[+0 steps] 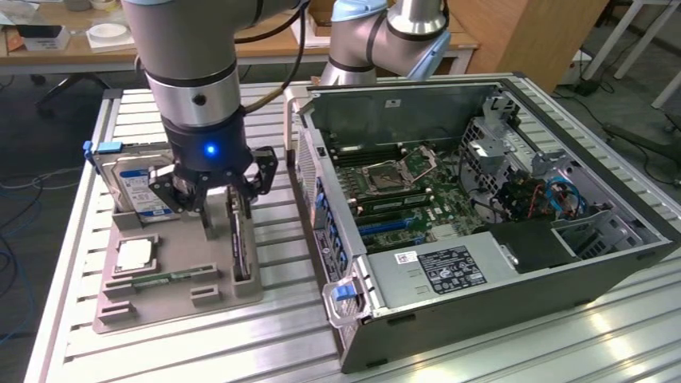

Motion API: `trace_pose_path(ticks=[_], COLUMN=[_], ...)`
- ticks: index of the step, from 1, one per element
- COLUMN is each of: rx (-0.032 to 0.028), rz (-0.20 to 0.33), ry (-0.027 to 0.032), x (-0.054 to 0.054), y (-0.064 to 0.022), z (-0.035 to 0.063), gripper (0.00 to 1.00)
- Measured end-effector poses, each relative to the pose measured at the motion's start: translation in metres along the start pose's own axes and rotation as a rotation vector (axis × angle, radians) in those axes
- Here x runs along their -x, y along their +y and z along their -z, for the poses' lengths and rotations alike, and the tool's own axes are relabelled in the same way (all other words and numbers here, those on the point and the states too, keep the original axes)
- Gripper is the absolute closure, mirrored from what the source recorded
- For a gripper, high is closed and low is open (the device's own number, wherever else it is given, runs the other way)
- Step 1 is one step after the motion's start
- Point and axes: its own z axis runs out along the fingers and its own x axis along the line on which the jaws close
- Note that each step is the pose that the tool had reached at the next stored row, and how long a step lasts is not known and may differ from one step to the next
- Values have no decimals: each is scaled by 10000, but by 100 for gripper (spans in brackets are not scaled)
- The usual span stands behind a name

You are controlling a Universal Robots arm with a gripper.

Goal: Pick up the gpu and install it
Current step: 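Pick up the gpu and move the gpu toward the slot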

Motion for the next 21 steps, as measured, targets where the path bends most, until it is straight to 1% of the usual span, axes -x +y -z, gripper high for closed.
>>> trace_pose_path(ticks=[11,21], rx=[-5,-9], rz=[-261,-377], ry=[-8,-9], x=[0,0], y=[-14,-16], z=[-42,-115], gripper=[41,41])
